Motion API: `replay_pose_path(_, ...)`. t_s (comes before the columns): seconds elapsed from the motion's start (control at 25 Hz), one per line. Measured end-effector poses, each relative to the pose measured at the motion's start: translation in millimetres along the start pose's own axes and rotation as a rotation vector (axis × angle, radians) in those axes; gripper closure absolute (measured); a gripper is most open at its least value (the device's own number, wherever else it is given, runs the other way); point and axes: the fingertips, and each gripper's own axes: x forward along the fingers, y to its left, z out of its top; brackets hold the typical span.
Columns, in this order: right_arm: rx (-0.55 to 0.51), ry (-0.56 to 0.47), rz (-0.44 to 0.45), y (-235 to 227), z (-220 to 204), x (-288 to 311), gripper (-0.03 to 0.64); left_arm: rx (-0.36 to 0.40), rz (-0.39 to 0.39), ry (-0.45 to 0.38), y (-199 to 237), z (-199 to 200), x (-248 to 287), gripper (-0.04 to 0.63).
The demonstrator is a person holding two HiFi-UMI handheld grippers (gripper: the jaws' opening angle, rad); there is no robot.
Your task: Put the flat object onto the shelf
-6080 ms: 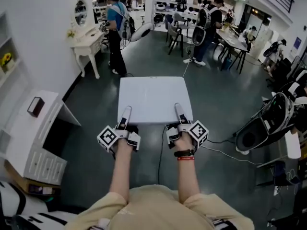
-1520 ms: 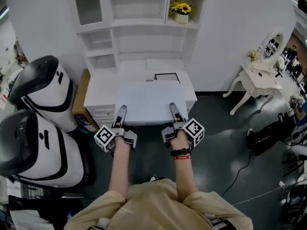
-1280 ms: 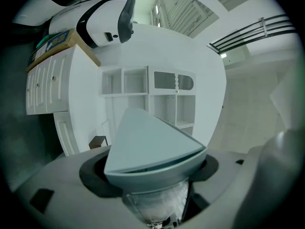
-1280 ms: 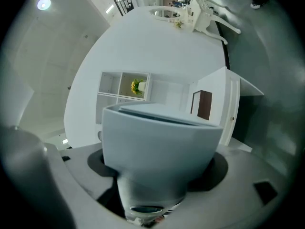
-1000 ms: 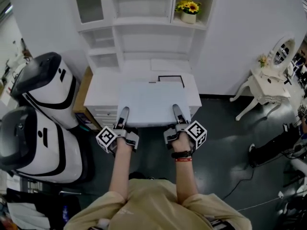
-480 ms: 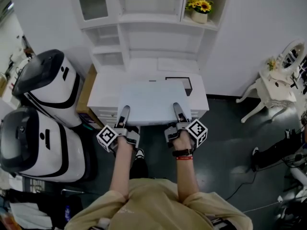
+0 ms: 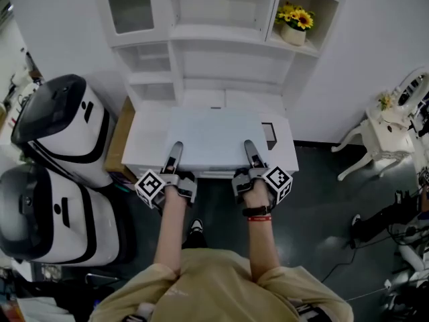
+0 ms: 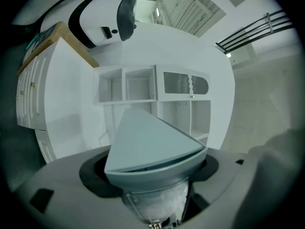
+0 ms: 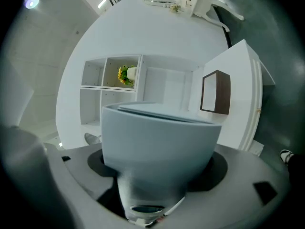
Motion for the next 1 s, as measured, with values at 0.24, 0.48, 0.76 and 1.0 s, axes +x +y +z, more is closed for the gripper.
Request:
replay_pose_path(0.24,0.020,-0.027,-0.005,6.9,11.1,34.3,0.247,-0.007,0.014,0.015,1.3,16.3,38.3,0.233)
replay_pose_path(0.48,0.042,-0.076,0.020,27.8,29.0,56.6,0.249,-0.004,0.031,0.036,-15.7,20.9,70.8,0.233)
replay_pose_path(0.76,0.069,-0.092,0.023,56.3,35.2,74.3,0.249,0.016,0.058,0.057,-43.0,32.4,94.0,0.235)
replay_pose_path(1.0,0.084,-0.097,0.006,72.9,37.1,85.8,0.253,-0.004,0.074,0.061,-52.5,43.2,106.9,0.235)
